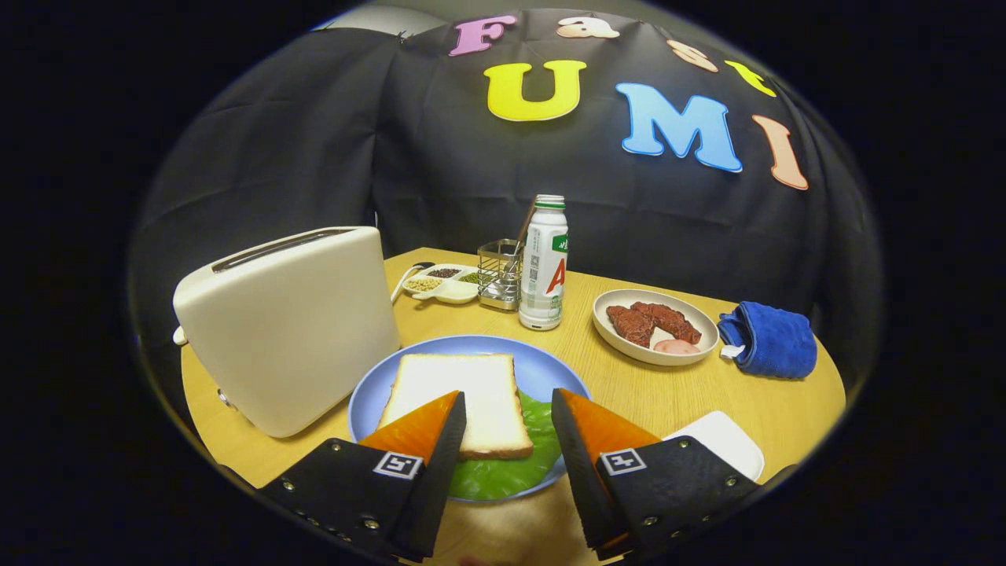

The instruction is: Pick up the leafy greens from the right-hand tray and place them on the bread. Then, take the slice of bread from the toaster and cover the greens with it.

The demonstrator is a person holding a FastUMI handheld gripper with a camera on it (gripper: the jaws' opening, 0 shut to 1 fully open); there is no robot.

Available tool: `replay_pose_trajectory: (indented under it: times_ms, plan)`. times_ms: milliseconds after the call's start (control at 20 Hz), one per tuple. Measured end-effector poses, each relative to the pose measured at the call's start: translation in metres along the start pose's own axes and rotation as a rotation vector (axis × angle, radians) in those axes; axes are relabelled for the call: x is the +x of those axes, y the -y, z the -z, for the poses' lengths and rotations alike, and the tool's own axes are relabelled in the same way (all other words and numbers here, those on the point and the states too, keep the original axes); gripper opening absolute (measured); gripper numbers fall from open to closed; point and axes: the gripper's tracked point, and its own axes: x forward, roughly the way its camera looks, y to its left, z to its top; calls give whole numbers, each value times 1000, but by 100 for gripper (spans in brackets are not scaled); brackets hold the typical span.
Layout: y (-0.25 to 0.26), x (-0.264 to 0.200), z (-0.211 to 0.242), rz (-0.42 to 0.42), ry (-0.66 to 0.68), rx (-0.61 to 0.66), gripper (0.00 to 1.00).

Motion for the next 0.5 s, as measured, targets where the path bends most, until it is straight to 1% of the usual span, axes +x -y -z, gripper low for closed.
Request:
replay_pose_trajectory:
  times_ms: [300, 400, 500]
  plan:
    - [24, -22, -5, 57, 72, 19, 68]
    - [36, -34, -13, 80, 122, 25, 68]
    - [53, -48, -21, 123, 168, 32, 68]
